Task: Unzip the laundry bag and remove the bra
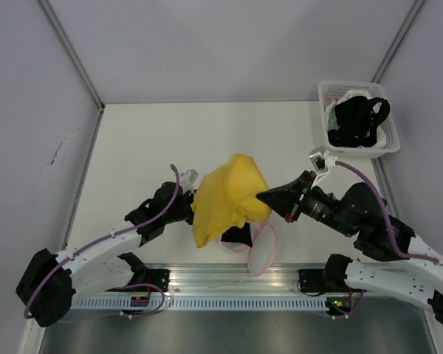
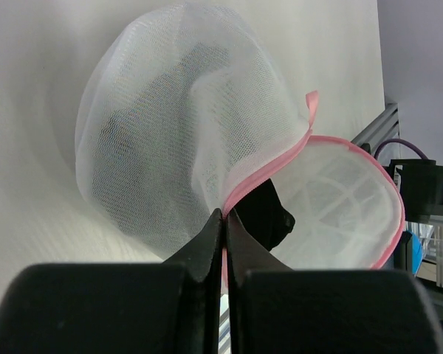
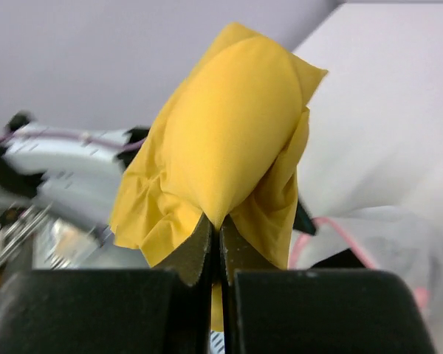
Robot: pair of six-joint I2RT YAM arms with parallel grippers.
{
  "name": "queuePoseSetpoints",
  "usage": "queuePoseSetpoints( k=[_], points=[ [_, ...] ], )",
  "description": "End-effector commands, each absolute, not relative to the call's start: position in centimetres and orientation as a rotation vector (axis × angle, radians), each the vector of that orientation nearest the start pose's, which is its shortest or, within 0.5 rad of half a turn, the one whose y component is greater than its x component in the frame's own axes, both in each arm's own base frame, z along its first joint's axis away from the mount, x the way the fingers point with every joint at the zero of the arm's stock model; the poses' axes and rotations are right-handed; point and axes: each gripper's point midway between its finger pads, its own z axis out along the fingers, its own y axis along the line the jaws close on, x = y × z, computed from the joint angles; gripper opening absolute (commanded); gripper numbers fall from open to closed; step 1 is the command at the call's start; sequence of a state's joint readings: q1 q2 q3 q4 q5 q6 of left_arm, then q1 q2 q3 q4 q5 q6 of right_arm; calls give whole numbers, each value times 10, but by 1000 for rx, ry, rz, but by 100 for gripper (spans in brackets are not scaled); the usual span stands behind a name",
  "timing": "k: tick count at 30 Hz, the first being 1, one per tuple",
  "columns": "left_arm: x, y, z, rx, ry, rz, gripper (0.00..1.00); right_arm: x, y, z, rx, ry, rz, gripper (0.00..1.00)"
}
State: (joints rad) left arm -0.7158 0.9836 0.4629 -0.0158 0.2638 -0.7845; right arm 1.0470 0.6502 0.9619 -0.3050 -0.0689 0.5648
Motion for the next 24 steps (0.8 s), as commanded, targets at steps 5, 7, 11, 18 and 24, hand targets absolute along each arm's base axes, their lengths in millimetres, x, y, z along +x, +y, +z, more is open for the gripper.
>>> queuePoseSetpoints(
  k=[5,7,11,18,24],
  points=[
    [179,-257,127,90,2293,-1147,2,226,166,347,187,1731,488,0],
    [177,-255,128,86,2291,-1149,2,240,128,358,367,1643,300,0],
    [174,-254,132,86,2283,-1165,2,269,91,376,549,1517,96,0],
    [169,-256,144,99,2257,-1214,2,381,11,350,756,1586,-49,0],
    [167,-256,152,99,2237,-1235,2,470,-79,330,927,1609,-182,0]
  ],
)
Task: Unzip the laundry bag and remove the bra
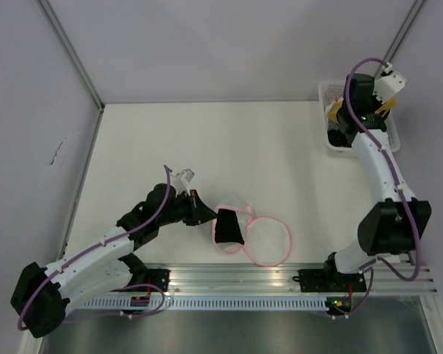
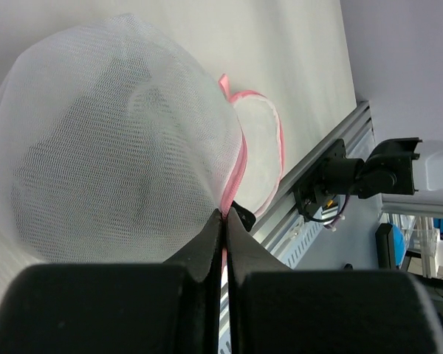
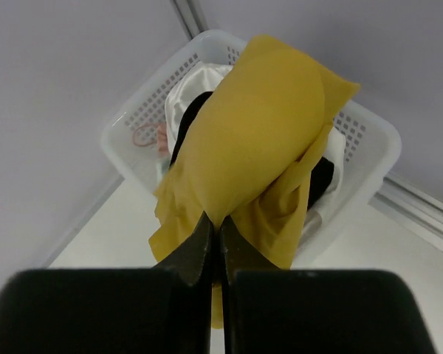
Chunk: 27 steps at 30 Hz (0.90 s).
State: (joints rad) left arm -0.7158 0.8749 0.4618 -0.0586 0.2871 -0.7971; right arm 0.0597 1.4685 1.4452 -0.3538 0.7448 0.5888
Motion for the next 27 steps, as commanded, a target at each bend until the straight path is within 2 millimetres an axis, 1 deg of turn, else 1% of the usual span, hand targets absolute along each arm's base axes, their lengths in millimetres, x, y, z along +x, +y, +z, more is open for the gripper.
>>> queuePoseSetpoints(
  k=[1,2,3,4,5,6,7,8,9,10,11,12,13,14,15,16,17,18,19,20,21,22,23,24,25,26,27],
  points=[
    [167,-256,153,101,2235,-1238,2,484,-102,307,968,1639,-232,0],
    [166,-256,152,102,2239,-1239,2,491,-109,298,991,1654,-230,1],
    [165,-255,151,100,2241,-1239,2,500,-118,305,1008,1633,-221,1],
    [165,-255,149,98,2248,-1241,2,511,-131,281,1033,1668,-248,1],
    [164,-255,148,98,2250,-1240,2,516,-136,274,1037,1682,-266,0],
    [164,-255,149,99,2249,-1240,2,524,-141,280,1041,1665,-274,0],
    [163,-254,148,98,2250,-1240,2,534,-146,255,1049,1713,-302,0],
    [163,-254,148,94,2252,-1241,2,537,-147,244,1044,1747,-320,0],
    [162,-254,151,97,2241,-1246,2,546,-147,246,1043,1746,-311,0],
    [162,-252,151,91,2238,-1247,2,553,-149,219,1048,1800,-331,0],
    [162,-252,151,84,2237,-1247,2,557,-148,207,1046,1830,-332,0],
    [161,-252,153,78,2230,-1253,2,566,-147,207,1027,1840,-320,0],
    [161,-251,153,77,2227,-1255,2,574,-148,182,1030,1885,-330,0],
    [160,-251,153,74,2225,-1258,2,573,-147,169,1027,1937,-339,0],
    [159,-250,152,70,2228,-1261,2,583,-148,181,1022,1920,-318,0],
    [159,-250,155,69,2217,-1266,2,586,-148,161,1023,1975,-314,0],
    [158,-249,155,67,2215,-1269,2,583,-148,161,1018,2004,-318,1],
    [158,-249,154,62,2216,-1267,2,585,-149,165,1014,1997,-316,1],
    [158,-248,153,61,2216,-1265,2,583,-149,178,999,1983,-312,14],
    [157,-247,153,58,2212,-1265,2,585,-148,191,976,1953,-299,31],
    [157,-247,154,58,2210,-1266,2,580,-149,194,968,1947,-315,61],
    [157,-247,153,59,2212,-1266,2,574,-147,230,937,1889,-306,69],
    [157,-247,153,58,2210,-1266,2,575,-146,250,910,1836,-292,76],
    [157,-247,153,60,2210,-1265,2,569,-143,259,894,1825,-289,83],
    [157,-247,155,64,2207,-1266,2,559,-137,296,870,1765,-263,85],
    [158,-247,155,62,2205,-1266,2,555,-134,316,846,1719,-250,85],
    [158,-247,154,65,2207,-1263,2,548,-130,320,840,1713,-245,87]
  ],
)
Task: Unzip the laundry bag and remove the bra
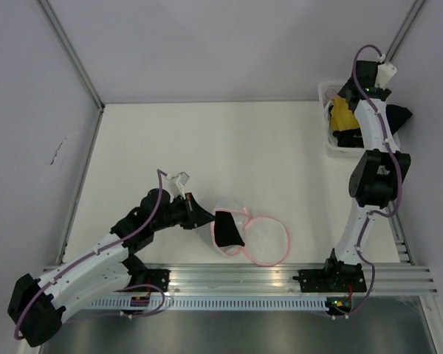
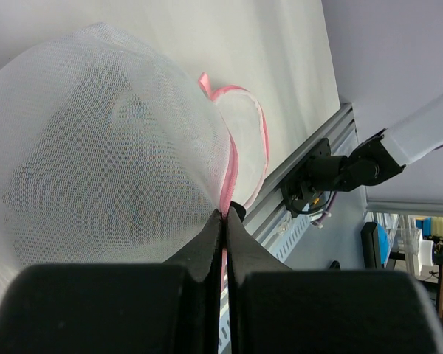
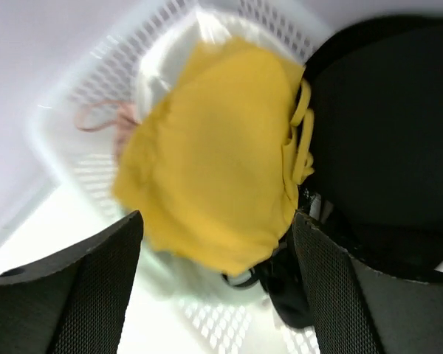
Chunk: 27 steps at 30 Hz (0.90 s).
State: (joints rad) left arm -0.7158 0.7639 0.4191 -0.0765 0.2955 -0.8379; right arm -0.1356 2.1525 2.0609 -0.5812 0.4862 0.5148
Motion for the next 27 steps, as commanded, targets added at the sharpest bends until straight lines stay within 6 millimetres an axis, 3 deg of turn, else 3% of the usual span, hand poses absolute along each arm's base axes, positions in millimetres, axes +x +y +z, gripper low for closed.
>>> queuePoseSetpoints(
  k=[1,2,3,4,5,6,7,8,9,10,11,12,13,14,15,16,17,18,19,20,21,23,24,27],
  points=[
    [158,-248,154,67,2208,-1261,2,533,-122,353,822,1653,-211,87],
    [159,-248,154,66,2207,-1258,2,528,-116,367,796,1621,-195,87],
    [159,-248,151,66,2218,-1253,2,521,-109,364,782,1635,-197,88],
    [159,-248,150,66,2220,-1252,2,511,-87,383,731,1621,-149,87],
    [160,-248,149,66,2221,-1249,2,507,-72,381,679,1655,-117,86],
    [160,-248,148,65,2221,-1250,2,501,-61,368,642,1711,-121,86],
    [161,-248,147,60,2224,-1247,2,489,-23,371,570,1742,-57,86],
    [161,-249,147,58,2223,-1247,2,480,-5,359,524,1793,-25,85],
    [162,-249,146,53,2223,-1247,2,468,15,315,474,1899,1,84],
    [162,-249,146,53,2222,-1253,2,446,56,317,370,1916,127,82],
    [162,-250,147,50,2221,-1256,2,435,75,307,333,1923,183,82],
    [162,-250,146,48,2223,-1256,2,411,94,253,281,2036,219,78],
    [162,-249,145,44,2223,-1254,2,385,126,254,206,2030,321,76],
    [162,-249,144,42,2225,-1254,2,369,143,244,164,2041,378,76],
    [162,-249,144,37,2223,-1255,2,342,157,203,120,2125,411,75],
    [162,-248,143,36,2226,-1252,2,312,188,205,28,2115,523,75],
    [162,-248,143,35,2228,-1251,2,291,207,197,-28,2135,618,75],
    [162,-248,141,35,2231,-1249,2,269,216,173,-66,2194,651,74],
    [161,-248,140,34,2234,-1248,2,239,240,174,-165,2198,752,74],
    [161,-248,140,30,2236,-1245,2,220,248,163,-211,2224,779,75],
    [161,-248,139,30,2240,-1242,2,189,269,164,-316,2230,852,75],
    [164,-247,136,24,2244,-1229,2,160,286,163,-401,2242,913,77],
    [164,-248,136,21,2244,-1229,2,135,298,163,-493,2241,948,78],
    [164,-249,136,20,2246,-1240,2,105,311,158,-594,2260,975,79]
  ],
)
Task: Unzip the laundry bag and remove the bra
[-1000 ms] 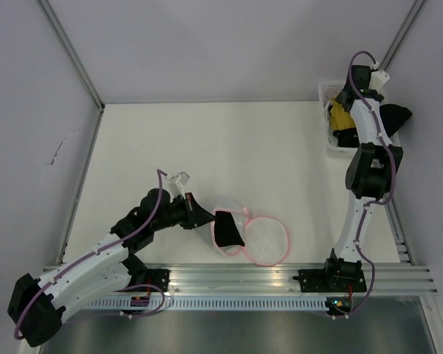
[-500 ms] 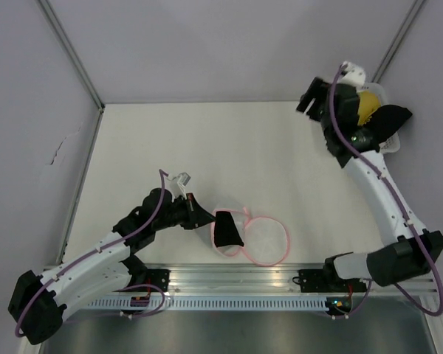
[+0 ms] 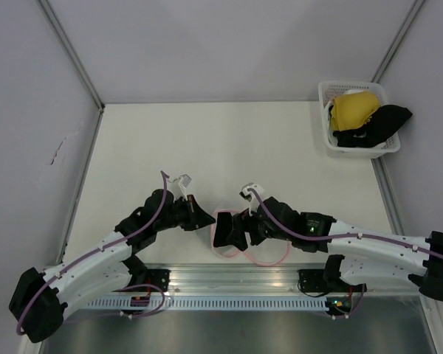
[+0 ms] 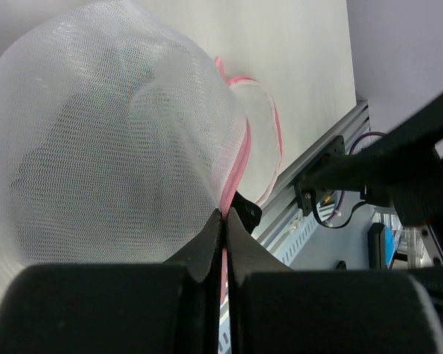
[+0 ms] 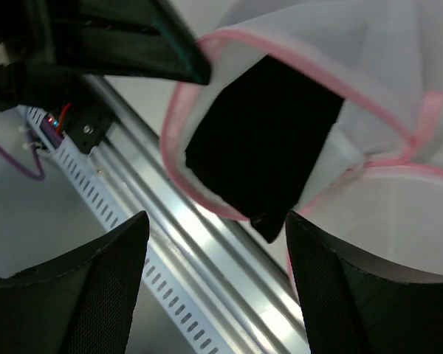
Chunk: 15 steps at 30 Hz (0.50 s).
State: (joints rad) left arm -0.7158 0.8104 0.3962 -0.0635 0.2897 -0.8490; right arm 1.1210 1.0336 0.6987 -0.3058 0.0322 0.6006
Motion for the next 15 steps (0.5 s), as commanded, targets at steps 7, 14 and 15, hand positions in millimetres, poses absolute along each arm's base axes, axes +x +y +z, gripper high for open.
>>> queuePoseSetpoints(
  k=[7,14,15],
  points=[
    [162,-249,137,13,2242,-1254,2,103,315,117,-653,2346,776,79],
    [162,-249,139,16,2233,-1260,2,113,322,98,-702,2356,580,79],
    [162,-249,139,15,2232,-1259,2,114,322,95,-705,2359,563,78]
  ],
)
